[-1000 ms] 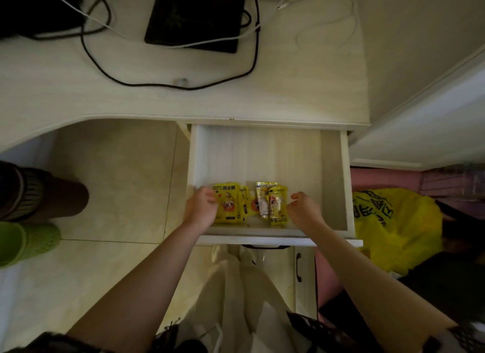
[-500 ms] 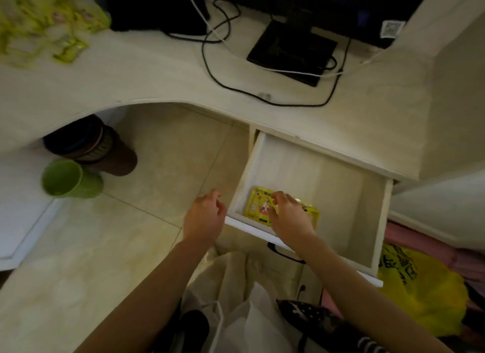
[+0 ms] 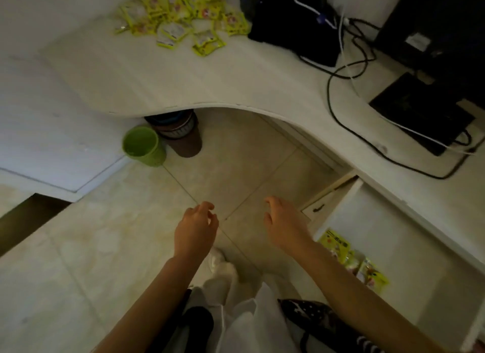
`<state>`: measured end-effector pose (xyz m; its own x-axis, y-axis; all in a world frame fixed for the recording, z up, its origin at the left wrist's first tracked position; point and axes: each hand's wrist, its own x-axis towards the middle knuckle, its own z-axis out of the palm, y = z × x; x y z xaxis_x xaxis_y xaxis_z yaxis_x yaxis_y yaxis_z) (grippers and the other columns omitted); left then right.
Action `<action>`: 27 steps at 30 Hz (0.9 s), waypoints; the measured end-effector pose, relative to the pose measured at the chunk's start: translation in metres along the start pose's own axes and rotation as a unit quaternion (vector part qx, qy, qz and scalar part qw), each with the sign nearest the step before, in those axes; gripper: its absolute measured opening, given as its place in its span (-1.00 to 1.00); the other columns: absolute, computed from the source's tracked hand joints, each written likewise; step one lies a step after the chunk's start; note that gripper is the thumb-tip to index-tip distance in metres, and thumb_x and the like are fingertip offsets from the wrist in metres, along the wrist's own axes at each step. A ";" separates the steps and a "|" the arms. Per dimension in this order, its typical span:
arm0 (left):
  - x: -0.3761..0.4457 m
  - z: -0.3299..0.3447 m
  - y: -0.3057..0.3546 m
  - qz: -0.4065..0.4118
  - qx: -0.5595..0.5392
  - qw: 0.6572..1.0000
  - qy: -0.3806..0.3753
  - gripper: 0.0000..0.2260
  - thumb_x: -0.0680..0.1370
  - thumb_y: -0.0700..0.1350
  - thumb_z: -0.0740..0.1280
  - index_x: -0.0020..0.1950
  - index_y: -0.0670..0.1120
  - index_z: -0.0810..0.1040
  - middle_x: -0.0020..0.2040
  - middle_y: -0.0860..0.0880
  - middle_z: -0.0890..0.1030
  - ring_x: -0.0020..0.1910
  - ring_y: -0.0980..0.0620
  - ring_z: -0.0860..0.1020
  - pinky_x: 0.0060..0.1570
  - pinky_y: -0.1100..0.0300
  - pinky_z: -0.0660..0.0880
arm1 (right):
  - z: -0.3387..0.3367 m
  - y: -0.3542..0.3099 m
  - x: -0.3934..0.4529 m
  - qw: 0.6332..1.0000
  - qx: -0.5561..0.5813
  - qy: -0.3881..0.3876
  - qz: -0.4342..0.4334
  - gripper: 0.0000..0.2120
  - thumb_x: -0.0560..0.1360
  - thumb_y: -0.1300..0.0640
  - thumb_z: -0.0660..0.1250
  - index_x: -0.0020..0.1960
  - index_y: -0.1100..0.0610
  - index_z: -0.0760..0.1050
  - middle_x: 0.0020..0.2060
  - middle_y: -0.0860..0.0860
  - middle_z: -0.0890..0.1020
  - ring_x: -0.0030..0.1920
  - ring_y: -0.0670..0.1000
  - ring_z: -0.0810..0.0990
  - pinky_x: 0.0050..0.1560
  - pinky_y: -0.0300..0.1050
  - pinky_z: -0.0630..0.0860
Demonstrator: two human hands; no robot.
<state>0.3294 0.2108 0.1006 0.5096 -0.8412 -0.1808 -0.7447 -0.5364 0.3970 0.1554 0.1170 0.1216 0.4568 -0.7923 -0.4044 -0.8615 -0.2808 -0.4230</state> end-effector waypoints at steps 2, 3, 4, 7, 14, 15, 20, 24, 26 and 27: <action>0.018 -0.015 -0.021 -0.005 -0.001 1.000 0.008 -0.79 0.58 -0.05 0.23 0.20 -0.01 0.51 -0.01 0.02 0.62 -0.03 0.06 0.56 -0.09 0.17 0.54 | 0.003 -0.025 0.021 1.000 0.008 -0.001 -0.012 -0.63 0.61 0.11 0.09 0.39 0.15 0.27 0.26 0.11 0.46 0.21 0.10 0.46 0.18 0.00 0.46; 0.027 -0.022 -0.031 -0.006 0.001 1.000 0.012 -0.79 0.58 -0.05 0.23 0.20 -0.02 0.51 -0.01 0.01 0.62 -0.04 0.06 0.56 -0.09 0.17 0.54 | 0.005 -0.037 0.030 1.000 0.013 0.000 -0.017 -0.63 0.61 0.11 0.09 0.40 0.16 0.27 0.26 0.11 0.47 0.20 0.09 0.46 0.19 0.00 0.46; 0.038 -0.029 -0.040 -0.005 0.003 1.000 0.016 -0.79 0.58 -0.05 0.24 0.20 -0.02 0.51 0.00 0.01 0.62 -0.04 0.05 0.56 -0.10 0.18 0.54 | 0.005 -0.048 0.040 1.000 0.019 0.000 -0.020 -0.63 0.61 0.11 0.09 0.40 0.16 0.28 0.26 0.11 0.47 0.20 0.08 0.47 0.19 -0.01 0.47; 0.071 -0.048 -0.065 -0.005 0.010 1.000 0.027 -0.78 0.58 -0.05 0.24 0.20 -0.03 0.51 -0.02 0.01 0.63 -0.02 0.04 0.55 -0.14 0.20 0.49 | 0.004 -0.079 0.070 0.999 0.022 0.005 -0.029 -0.64 0.62 0.11 0.08 0.41 0.14 0.27 0.21 0.09 0.49 0.12 0.03 0.49 0.08 -0.13 0.48; 0.154 -0.083 -0.092 -0.007 0.011 0.999 0.045 -0.78 0.57 -0.06 0.24 0.19 -0.04 0.51 -0.03 0.01 0.64 0.04 0.00 0.54 -0.11 0.12 0.50 | -0.019 -0.130 0.147 0.998 0.007 0.030 -0.049 -0.63 0.63 0.10 0.09 0.41 0.15 0.28 0.24 0.12 0.48 0.16 0.08 0.50 0.04 -0.15 0.40; 0.166 -0.087 -0.092 -0.005 0.007 0.999 0.048 -0.77 0.57 -0.06 0.24 0.19 -0.05 0.51 -0.02 0.01 0.64 0.05 -0.01 0.54 -0.10 0.12 0.49 | -0.025 -0.135 0.159 0.998 0.006 0.033 -0.050 -0.62 0.62 0.10 0.09 0.41 0.15 0.28 0.24 0.12 0.48 0.17 0.09 0.49 0.06 -0.13 0.40; 0.233 -0.103 -0.082 -0.006 -0.003 0.998 0.060 -0.77 0.57 -0.06 0.25 0.19 -0.06 0.53 0.02 -0.01 0.61 0.07 -0.02 0.54 -0.05 0.11 0.49 | -0.053 -0.154 0.227 0.997 -0.010 0.040 -0.063 -0.59 0.61 0.08 0.11 0.44 0.15 0.27 0.31 0.14 0.47 0.28 0.13 0.46 0.22 -0.08 0.39; 0.289 -0.110 -0.071 -0.015 -0.014 0.998 0.067 -0.83 0.56 -0.07 0.25 0.12 -0.04 0.53 -0.02 -0.03 0.62 0.03 -0.04 0.54 -0.08 0.06 0.53 | -0.078 -0.161 0.286 0.994 -0.013 0.052 -0.092 -0.66 0.61 0.10 0.12 0.36 0.14 0.33 0.22 0.12 0.51 0.19 0.11 0.48 0.12 -0.04 0.44; 0.316 -0.113 -0.064 -0.021 -0.024 0.997 0.063 -0.82 0.56 -0.07 0.25 0.13 -0.04 0.53 -0.02 -0.02 0.62 0.04 -0.02 0.53 -0.07 0.06 0.53 | -0.092 -0.165 0.313 0.993 -0.022 0.049 -0.101 -0.66 0.61 0.10 0.13 0.36 0.12 0.34 0.21 0.09 0.52 0.18 0.10 0.49 0.13 -0.02 0.46; 0.329 -0.115 -0.061 -0.021 -0.025 0.998 0.061 -0.81 0.57 -0.06 0.24 0.15 -0.05 0.53 -0.01 -0.01 0.62 0.05 -0.01 0.52 -0.05 0.09 0.52 | -0.100 -0.168 0.327 0.993 -0.028 0.044 -0.105 -0.66 0.60 0.09 0.13 0.36 0.12 0.34 0.21 0.09 0.52 0.19 0.10 0.49 0.14 0.00 0.48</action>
<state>0.5917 -0.0253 0.1202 0.5912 -0.8017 -0.0880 -0.7009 -0.5646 0.4358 0.4269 -0.1487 0.1411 0.6081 -0.7569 -0.2395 -0.7618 -0.4715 -0.4442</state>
